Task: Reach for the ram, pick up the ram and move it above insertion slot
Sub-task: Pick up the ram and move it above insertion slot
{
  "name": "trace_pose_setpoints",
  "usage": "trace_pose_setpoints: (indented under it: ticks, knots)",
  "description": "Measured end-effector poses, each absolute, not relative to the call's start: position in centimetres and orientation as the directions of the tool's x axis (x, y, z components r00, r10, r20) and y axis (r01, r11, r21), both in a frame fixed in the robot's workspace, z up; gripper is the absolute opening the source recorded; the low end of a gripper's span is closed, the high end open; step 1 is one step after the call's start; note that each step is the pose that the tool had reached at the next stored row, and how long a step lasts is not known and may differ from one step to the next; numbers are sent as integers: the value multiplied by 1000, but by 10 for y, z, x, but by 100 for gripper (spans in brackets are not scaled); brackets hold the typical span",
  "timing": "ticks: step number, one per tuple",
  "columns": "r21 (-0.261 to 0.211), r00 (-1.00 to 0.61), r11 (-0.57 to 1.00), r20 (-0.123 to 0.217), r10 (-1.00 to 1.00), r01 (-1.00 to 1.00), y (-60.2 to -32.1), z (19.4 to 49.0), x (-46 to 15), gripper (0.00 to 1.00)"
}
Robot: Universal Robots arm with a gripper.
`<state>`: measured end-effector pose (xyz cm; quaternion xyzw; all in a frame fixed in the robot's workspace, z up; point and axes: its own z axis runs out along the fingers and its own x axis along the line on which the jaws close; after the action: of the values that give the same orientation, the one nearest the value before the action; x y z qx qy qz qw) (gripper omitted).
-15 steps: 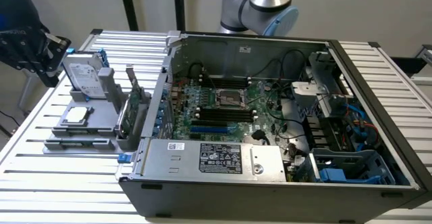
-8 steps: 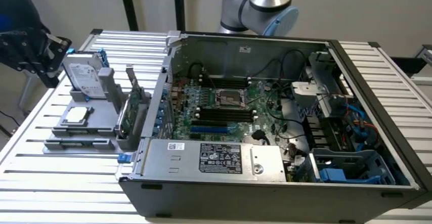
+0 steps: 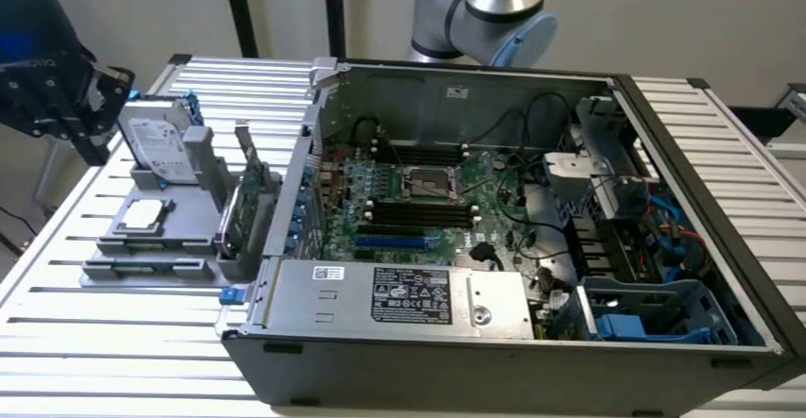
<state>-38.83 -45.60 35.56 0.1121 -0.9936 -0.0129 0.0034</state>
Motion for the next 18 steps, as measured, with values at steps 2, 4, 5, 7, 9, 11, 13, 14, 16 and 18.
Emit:
trace_pose_setpoints:
  ticks: [2, 4, 5, 7, 9, 11, 13, 14, 16, 18]
  knots:
    - [26, -966, 966, 4, -259, -259, -456, 355, -388, 11]
    - [26, -956, 956, 4, -294, -293, -456, 355, -388, 11]
    - [26, -951, 950, 4, -311, -310, -456, 354, -388, 11]
    - [26, -939, 938, 4, -345, -345, -456, 354, -388, 11]
    - [26, -926, 925, 4, -379, -378, -456, 353, -388, 11]
    - [26, -911, 911, 4, -413, -412, -456, 353, -388, 11]
    - [26, -895, 895, 4, -445, -445, -456, 352, -388, 11]
    - [26, -887, 887, 4, -461, -461, -456, 352, -388, 11]
    - [26, -870, 870, 4, -493, -493, -456, 352, -388, 11]
    - [26, -851, 851, 4, -525, -525, -456, 351, -388, 11]
